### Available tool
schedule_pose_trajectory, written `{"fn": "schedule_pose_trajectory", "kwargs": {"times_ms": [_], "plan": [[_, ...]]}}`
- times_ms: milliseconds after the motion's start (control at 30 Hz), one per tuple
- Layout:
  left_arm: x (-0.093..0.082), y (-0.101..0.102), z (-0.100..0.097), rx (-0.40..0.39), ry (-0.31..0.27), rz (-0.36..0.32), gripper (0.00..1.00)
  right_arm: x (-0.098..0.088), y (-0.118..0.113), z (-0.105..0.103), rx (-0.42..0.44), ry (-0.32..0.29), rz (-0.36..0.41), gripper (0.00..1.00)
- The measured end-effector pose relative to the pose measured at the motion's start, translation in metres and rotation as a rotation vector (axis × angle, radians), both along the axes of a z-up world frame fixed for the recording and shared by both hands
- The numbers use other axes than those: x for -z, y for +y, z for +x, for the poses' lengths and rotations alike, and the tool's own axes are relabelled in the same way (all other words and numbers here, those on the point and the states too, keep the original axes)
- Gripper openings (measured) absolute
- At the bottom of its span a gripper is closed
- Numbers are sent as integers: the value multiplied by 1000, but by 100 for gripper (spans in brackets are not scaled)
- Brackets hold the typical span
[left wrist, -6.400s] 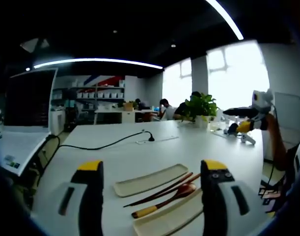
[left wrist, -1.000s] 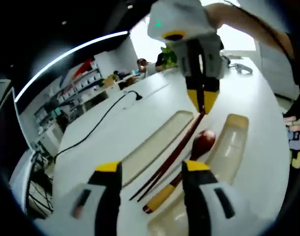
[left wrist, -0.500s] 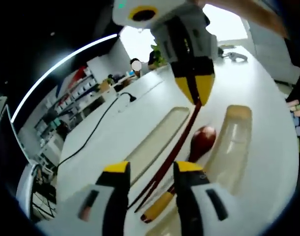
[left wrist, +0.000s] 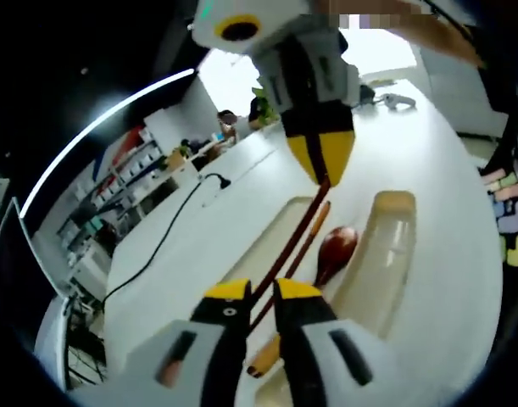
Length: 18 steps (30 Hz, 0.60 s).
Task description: Arrange the utensils inside the cutlery case until each visible utensil rests in its matching compartment.
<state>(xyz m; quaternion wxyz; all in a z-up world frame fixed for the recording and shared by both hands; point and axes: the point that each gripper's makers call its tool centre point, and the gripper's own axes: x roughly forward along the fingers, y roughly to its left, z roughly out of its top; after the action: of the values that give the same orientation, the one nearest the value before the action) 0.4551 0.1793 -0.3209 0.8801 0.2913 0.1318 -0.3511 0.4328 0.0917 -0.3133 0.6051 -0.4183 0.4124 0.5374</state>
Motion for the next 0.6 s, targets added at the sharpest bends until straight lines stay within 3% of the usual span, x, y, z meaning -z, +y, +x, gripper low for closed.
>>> {"fn": "schedule_pose_trajectory", "kwargs": {"times_ms": [267, 600], "plan": [[-12, 2, -21, 59, 37, -37, 10, 5, -2, -14, -19, 9, 40, 3], [-2, 3, -39, 139, 75, 47, 9, 8, 9, -18, -57, 47, 68, 4]]}}
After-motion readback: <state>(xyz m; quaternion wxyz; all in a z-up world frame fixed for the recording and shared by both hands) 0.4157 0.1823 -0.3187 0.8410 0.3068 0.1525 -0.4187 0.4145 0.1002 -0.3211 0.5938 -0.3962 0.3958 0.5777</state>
